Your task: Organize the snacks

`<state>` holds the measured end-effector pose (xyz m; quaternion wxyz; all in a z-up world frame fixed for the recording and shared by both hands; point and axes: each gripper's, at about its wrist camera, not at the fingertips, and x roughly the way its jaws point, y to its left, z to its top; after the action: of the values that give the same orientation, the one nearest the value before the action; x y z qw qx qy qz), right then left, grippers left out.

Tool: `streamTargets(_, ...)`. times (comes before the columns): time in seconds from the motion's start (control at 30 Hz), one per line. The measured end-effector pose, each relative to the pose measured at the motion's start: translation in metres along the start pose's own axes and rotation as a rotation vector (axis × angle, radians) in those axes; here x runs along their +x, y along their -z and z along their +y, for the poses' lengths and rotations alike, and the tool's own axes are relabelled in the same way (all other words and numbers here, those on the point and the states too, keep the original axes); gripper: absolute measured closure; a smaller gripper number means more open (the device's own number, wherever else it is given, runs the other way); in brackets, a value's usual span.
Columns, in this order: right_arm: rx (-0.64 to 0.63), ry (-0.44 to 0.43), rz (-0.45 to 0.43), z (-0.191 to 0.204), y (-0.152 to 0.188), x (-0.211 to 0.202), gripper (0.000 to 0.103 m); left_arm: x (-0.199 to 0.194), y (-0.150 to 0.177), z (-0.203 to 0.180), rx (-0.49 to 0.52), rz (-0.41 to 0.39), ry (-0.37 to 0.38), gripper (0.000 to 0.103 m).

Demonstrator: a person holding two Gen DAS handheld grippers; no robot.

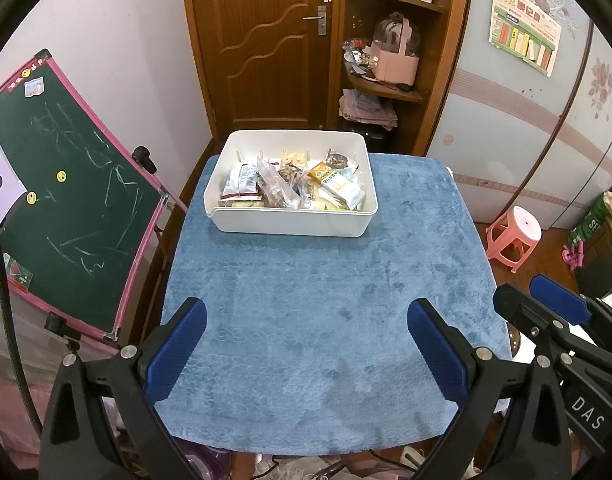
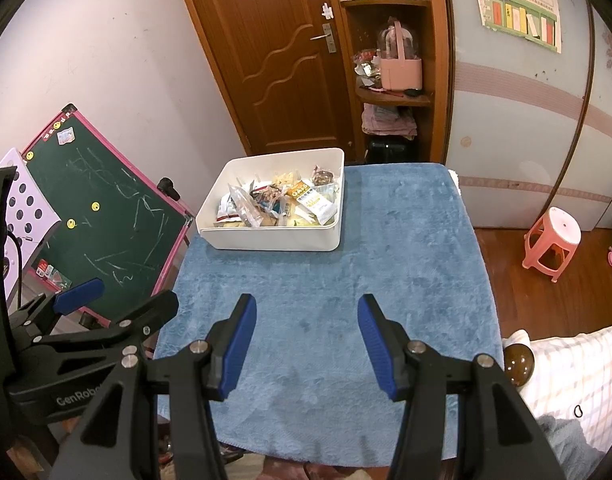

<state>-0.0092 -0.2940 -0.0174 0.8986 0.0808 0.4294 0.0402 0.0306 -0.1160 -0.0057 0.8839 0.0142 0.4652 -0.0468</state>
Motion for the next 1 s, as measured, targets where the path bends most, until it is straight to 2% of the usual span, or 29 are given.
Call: streamTargets(1.0,0.001,-0.005,0.008,0.0087,0.0066,0.0042,0.05,-0.002,0.0059,0.0073,0.001,0.007,-0.003,0.003)
